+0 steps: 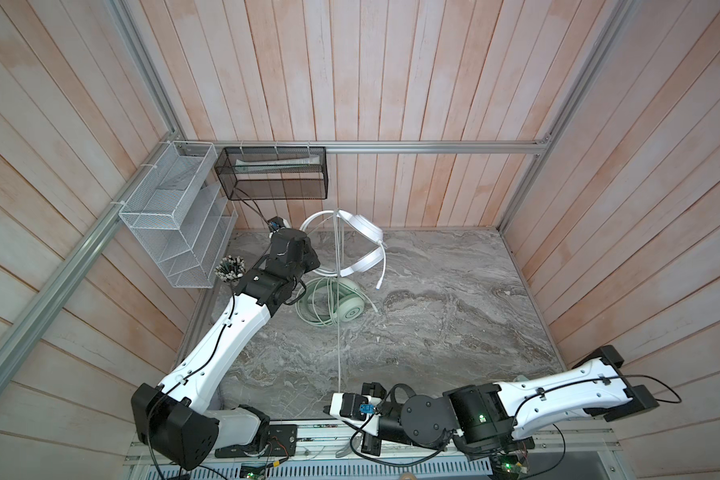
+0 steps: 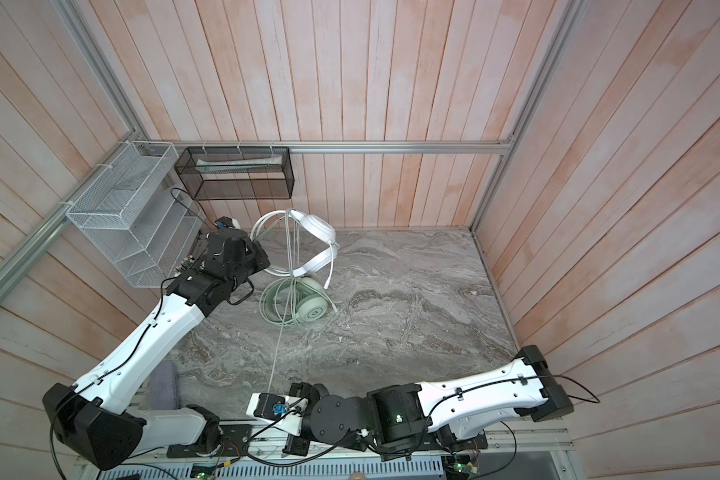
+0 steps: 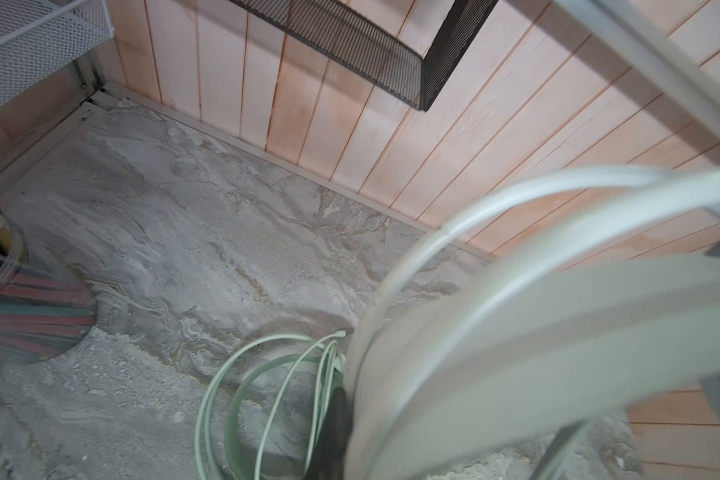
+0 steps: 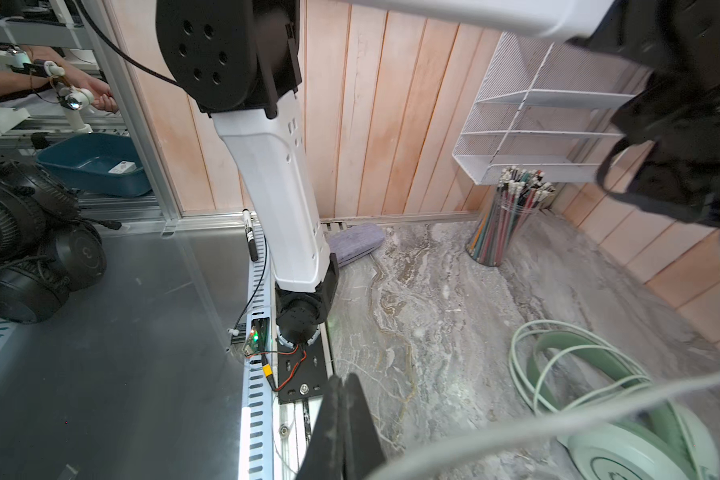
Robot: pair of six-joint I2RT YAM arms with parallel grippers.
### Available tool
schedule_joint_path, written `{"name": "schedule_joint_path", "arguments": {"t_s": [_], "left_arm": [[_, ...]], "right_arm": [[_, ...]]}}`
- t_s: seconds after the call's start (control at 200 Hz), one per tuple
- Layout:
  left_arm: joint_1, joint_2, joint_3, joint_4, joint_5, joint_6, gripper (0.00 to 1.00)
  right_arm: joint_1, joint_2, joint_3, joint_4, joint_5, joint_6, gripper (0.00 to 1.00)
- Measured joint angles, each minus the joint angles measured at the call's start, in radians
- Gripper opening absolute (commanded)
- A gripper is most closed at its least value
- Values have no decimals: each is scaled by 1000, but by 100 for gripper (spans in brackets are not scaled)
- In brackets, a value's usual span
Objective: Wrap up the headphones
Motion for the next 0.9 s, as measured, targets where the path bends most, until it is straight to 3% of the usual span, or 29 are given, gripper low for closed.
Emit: {"name": "schedule_joint_path", "arguments": {"t_s": [0.525, 0.9], "left_arm": [[-36, 7, -60, 13, -48, 90, 0], [-151, 24, -74, 35, -129, 142, 0]], "right_arm": [[60, -71, 82, -183, 154, -75, 0], [60, -83, 206, -248, 213, -166, 0]]}}
